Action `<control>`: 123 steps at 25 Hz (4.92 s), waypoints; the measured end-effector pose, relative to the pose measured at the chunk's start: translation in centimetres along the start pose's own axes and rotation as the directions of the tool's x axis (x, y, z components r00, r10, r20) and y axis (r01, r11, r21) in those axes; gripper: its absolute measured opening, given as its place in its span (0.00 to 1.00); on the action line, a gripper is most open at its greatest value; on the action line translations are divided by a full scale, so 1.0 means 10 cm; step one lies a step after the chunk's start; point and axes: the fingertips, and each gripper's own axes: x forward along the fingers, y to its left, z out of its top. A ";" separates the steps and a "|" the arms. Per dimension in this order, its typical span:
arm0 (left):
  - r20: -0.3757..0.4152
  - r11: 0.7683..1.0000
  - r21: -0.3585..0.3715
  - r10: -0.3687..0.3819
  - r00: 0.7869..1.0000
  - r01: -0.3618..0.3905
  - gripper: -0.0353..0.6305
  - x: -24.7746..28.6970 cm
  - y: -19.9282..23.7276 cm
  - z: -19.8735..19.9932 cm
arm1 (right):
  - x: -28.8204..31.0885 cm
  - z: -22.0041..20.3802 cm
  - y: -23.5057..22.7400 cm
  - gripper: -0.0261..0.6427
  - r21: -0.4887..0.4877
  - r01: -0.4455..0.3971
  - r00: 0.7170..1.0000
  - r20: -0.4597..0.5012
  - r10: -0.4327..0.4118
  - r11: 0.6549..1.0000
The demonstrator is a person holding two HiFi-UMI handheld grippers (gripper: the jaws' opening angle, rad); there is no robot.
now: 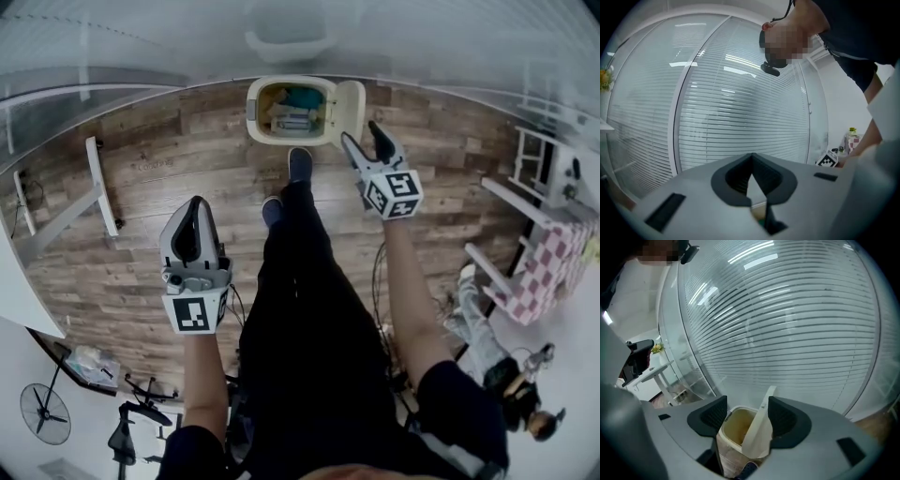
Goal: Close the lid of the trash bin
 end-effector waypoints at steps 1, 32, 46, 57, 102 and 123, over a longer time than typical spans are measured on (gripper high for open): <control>-0.009 1.000 0.000 0.010 1.000 -0.010 0.06 0.01 0.01 -0.04 | 0.02 -0.04 -0.03 0.44 0.004 0.005 1.000 -0.005 -0.005 1.000; -0.053 0.997 -0.023 0.078 0.996 -0.079 0.06 -0.09 0.18 -0.33 | 0.58 -0.20 0.61 0.27 -0.195 -0.032 0.998 -0.068 0.019 0.980; -0.070 0.990 -0.043 0.129 0.989 -0.132 0.06 -0.30 0.38 -0.53 | 1.07 -0.44 1.12 0.27 -0.352 -0.146 0.984 -0.149 0.099 0.925; -0.093 0.990 -0.052 0.128 0.987 -0.133 0.06 -0.33 0.51 -0.73 | 1.61 -0.83 1.44 0.27 -0.406 -0.274 0.950 -0.255 0.180 0.872; -0.147 0.963 -0.101 0.235 0.961 -0.251 0.06 -0.32 0.86 -1.12 | 2.38 -1.73 1.46 0.18 -0.503 -0.420 0.844 -0.522 0.122 0.756; -0.141 0.958 -0.111 0.249 0.958 -0.266 0.06 -0.52 0.73 -0.95 | 1.76 -1.17 1.26 0.17 -0.392 -0.290 0.908 -0.400 0.122 0.873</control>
